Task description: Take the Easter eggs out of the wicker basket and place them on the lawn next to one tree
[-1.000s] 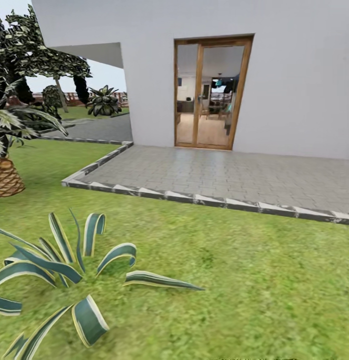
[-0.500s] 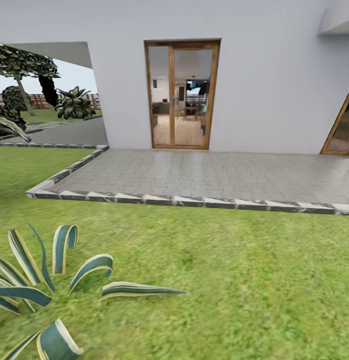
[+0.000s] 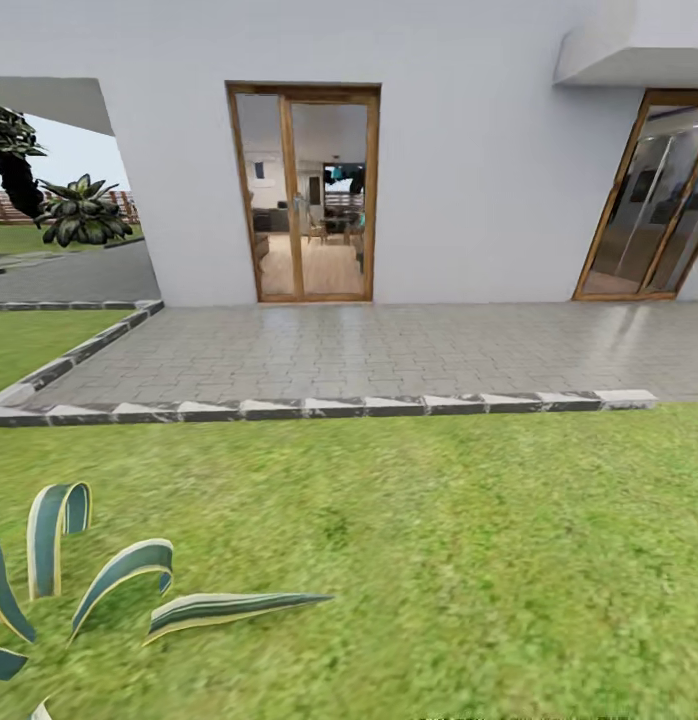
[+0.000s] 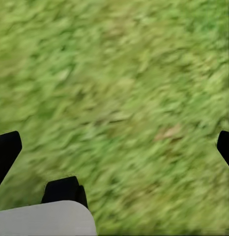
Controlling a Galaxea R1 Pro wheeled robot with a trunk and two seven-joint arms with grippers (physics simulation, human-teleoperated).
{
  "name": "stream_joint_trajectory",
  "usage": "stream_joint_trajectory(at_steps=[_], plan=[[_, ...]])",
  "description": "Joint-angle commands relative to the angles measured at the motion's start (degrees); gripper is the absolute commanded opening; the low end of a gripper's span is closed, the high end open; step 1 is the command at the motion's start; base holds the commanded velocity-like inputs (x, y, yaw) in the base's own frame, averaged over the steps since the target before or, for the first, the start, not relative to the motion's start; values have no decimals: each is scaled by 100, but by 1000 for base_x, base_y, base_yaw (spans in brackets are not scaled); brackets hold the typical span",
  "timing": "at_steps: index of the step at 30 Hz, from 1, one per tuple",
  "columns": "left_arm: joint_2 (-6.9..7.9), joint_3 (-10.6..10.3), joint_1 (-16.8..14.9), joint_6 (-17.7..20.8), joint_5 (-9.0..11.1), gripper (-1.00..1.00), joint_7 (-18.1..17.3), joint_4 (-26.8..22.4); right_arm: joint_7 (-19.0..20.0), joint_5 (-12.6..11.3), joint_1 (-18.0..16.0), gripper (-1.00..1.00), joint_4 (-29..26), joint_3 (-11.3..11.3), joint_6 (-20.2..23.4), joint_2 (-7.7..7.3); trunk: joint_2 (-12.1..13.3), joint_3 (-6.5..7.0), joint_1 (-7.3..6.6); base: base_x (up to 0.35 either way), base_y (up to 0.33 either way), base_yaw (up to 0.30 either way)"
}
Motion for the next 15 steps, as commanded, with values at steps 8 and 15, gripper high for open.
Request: stream_joint_trajectory(at_steps=[8,15], plan=[[1,-5,-39,19,-9,100,-9,-107,17,-5,-5,100,4,-19,-13,1,-2,22,-1,72,0,-285],[122,0,-129,0,-10,100,-8,-1076,30,-30,-5,100,-8,-26,-14,1,-2,47,-1,304,0,-285]])
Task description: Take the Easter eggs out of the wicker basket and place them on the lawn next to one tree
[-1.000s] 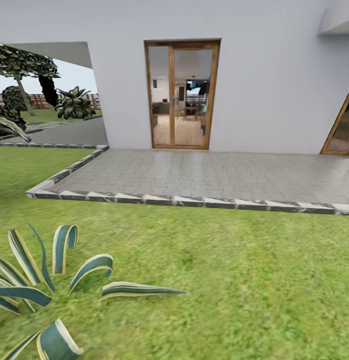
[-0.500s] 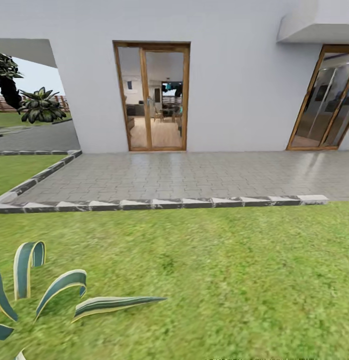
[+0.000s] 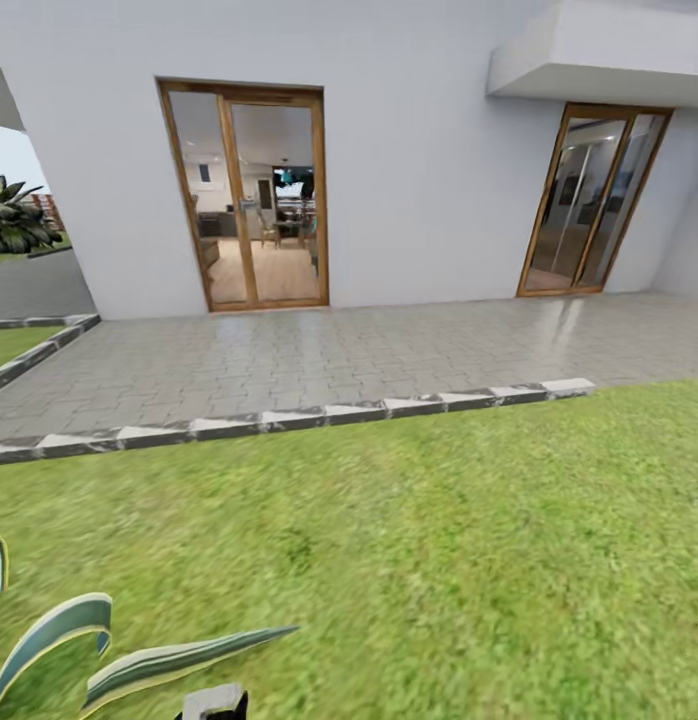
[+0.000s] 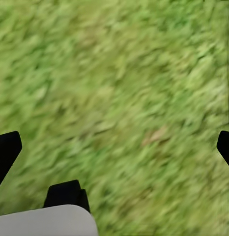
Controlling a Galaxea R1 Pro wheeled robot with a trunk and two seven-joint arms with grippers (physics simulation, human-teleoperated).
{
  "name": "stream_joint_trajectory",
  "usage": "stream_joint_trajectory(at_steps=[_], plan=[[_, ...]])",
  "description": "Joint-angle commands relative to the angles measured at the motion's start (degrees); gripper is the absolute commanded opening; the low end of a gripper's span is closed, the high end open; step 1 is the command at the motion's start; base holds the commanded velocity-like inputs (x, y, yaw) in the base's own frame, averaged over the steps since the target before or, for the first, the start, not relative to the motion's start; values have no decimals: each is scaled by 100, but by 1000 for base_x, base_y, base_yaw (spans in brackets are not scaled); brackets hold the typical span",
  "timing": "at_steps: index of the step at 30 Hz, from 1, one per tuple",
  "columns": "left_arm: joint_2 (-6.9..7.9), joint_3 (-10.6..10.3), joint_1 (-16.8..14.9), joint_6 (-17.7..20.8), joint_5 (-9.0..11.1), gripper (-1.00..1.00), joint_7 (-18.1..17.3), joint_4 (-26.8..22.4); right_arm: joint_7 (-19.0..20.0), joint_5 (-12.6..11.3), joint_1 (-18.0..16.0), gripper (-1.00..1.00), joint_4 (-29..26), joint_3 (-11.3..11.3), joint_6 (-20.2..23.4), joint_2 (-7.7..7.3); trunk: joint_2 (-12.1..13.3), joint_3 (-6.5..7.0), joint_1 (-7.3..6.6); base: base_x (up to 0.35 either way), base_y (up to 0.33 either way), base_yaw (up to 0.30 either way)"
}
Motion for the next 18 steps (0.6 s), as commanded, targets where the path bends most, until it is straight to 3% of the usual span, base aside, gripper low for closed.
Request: stream_joint_trajectory(at_steps=[1,5,11,14,18], plan=[[10,15,-8,-18,43,100,-2,-108,-3,-3,-6,100,7,-12,-20,1,-2,-1,3,327,0,-285],[47,7,-16,-37,42,100,-4,-230,-4,-18,-6,100,7,-24,-25,1,-2,15,3,313,-8,-285],[72,40,-17,-49,60,100,6,4,-9,-39,-6,100,18,-33,-28,1,-2,38,3,227,-67,-285],[83,227,-17,-50,93,100,13,18,-25,-29,-6,100,23,-32,-29,1,-2,50,3,208,-82,-285],[78,313,-17,-45,88,100,8,47,-28,-30,-6,100,18,-27,-28,1,-2,66,3,223,-96,-285]])
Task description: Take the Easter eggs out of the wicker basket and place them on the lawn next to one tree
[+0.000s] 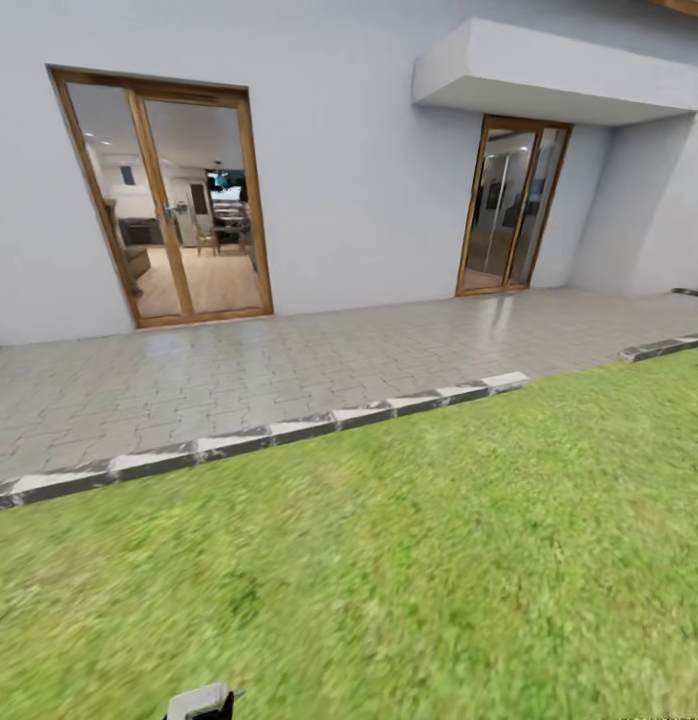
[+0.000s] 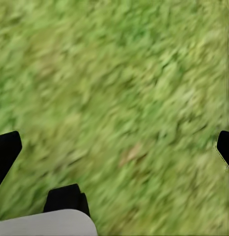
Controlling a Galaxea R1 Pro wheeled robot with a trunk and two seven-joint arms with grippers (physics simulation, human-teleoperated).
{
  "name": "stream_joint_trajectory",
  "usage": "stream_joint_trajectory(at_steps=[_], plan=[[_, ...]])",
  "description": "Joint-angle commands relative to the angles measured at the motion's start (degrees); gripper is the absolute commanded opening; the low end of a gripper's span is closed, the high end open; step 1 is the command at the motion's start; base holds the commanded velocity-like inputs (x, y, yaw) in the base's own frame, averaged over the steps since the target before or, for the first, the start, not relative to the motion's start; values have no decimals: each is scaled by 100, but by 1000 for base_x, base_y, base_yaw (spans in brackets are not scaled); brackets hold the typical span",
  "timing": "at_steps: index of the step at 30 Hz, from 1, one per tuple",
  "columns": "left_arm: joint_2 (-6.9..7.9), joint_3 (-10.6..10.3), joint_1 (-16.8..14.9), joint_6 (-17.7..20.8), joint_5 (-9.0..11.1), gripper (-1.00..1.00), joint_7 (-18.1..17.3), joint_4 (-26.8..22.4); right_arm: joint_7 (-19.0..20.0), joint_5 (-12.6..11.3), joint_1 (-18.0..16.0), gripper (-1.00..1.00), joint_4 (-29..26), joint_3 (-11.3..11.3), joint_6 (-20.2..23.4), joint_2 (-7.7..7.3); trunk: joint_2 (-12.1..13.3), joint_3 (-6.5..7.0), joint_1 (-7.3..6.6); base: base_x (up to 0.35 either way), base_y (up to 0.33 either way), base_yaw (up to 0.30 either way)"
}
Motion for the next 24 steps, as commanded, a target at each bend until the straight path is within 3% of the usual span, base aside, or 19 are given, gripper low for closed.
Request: stream_joint_trajectory(at_steps=[1,10,24], plan=[[-4,13,-1,-15,44,100,-4,2,-1,-5,-6,100,4,-9,-20,1,-2,-1,2,233,-97,-285],[-21,1,-1,-13,29,100,-8,7,-1,-16,-6,100,-2,-35,-20,-6,-2,28,2,79,-18,-287],[-32,-14,-1,-10,8,100,-13,83,-1,-3,-6,100,-3,-32,-20,-8,-2,64,2,300,0,-299]])
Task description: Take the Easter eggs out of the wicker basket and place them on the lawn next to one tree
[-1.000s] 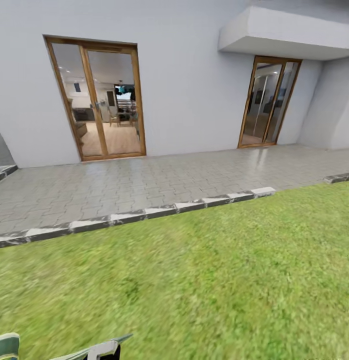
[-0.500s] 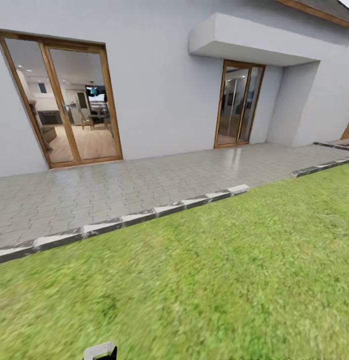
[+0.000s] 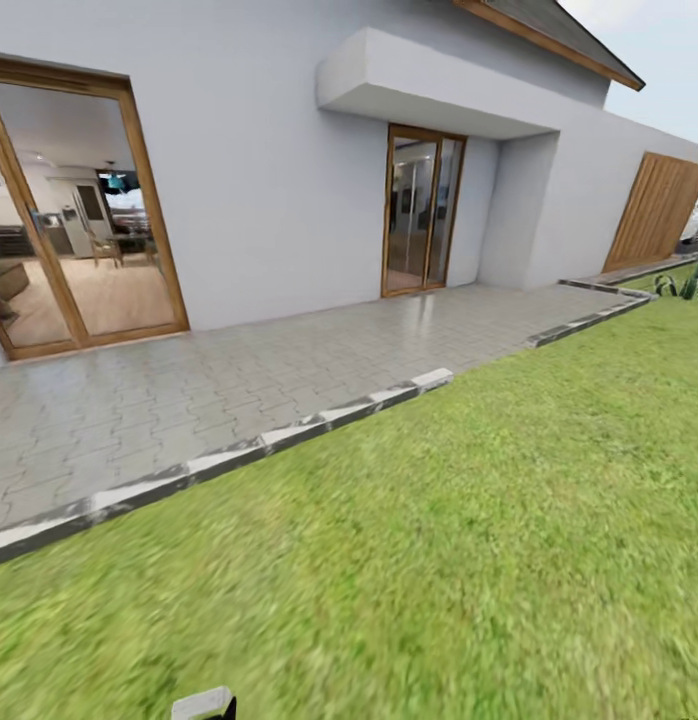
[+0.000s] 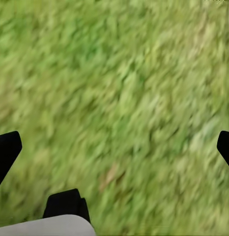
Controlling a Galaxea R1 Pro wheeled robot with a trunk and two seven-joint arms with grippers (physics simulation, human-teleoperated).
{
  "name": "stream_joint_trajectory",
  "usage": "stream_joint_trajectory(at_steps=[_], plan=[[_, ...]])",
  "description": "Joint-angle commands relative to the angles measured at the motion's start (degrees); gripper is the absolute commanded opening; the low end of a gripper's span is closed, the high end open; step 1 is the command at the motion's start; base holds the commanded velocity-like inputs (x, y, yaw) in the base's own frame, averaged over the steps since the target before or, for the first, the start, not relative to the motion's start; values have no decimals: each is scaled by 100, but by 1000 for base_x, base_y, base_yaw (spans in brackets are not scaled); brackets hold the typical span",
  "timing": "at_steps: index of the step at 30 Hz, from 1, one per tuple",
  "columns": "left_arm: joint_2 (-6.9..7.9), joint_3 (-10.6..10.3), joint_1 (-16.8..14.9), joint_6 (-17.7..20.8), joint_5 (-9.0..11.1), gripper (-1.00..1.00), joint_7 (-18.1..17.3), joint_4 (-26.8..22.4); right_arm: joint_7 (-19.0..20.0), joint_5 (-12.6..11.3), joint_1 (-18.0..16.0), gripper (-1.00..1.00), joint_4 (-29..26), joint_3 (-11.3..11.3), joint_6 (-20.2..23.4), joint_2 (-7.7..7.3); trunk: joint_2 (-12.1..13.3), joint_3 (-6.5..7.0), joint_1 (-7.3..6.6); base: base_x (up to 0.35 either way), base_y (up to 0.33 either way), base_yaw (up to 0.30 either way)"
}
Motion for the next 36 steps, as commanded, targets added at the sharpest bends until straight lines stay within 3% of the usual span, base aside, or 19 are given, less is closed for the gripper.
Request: stream_joint_trajectory(at_steps=[1,36], plan=[[-2,8,-1,-14,41,100,-2,1,-1,-1,-6,100,8,-7,-20,4,-2,-2,3,317,0,-300],[14,17,-1,-14,63,100,-2,3,-1,-8,-6,100,-36,-22,-15,-49,-2,13,3,319,2,-300]])
